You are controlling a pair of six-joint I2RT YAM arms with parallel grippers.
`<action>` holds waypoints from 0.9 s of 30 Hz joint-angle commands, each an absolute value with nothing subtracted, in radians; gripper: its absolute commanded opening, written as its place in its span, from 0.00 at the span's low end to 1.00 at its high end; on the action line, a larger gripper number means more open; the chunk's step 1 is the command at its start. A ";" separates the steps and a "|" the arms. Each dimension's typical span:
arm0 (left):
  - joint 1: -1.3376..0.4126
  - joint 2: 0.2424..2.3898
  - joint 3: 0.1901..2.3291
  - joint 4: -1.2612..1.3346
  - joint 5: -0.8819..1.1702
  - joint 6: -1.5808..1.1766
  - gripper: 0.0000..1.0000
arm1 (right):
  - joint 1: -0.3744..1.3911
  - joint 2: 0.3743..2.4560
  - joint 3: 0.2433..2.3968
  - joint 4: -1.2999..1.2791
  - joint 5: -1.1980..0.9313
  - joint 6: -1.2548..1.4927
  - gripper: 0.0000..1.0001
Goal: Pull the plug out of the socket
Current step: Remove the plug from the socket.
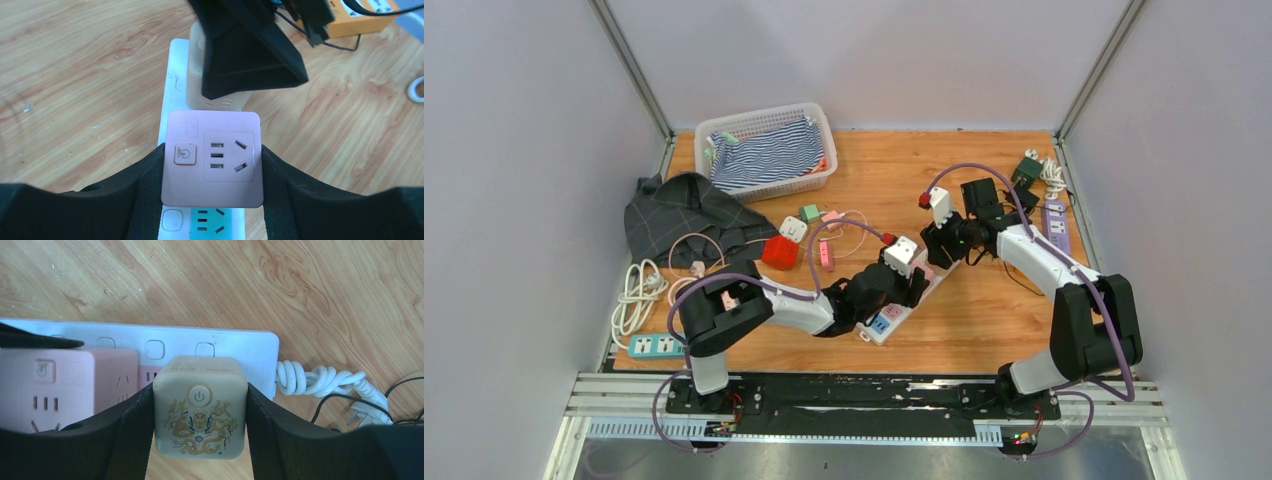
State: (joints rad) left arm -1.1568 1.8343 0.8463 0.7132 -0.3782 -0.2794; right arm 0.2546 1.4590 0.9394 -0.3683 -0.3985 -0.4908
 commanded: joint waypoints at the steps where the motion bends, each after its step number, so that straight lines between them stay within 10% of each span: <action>1: -1.089 1.812 0.759 0.705 -0.231 -0.395 0.00 | 0.252 1.526 0.907 -0.463 -0.313 -0.506 0.11; 14: -1.311 1.856 0.862 0.638 -0.641 -0.046 0.00 | 0.253 1.536 0.911 -0.470 -0.307 -0.509 0.11; 27: -1.087 1.766 0.727 0.755 -0.142 -0.365 0.00 | 0.253 1.551 0.914 -0.474 -0.304 -0.514 0.11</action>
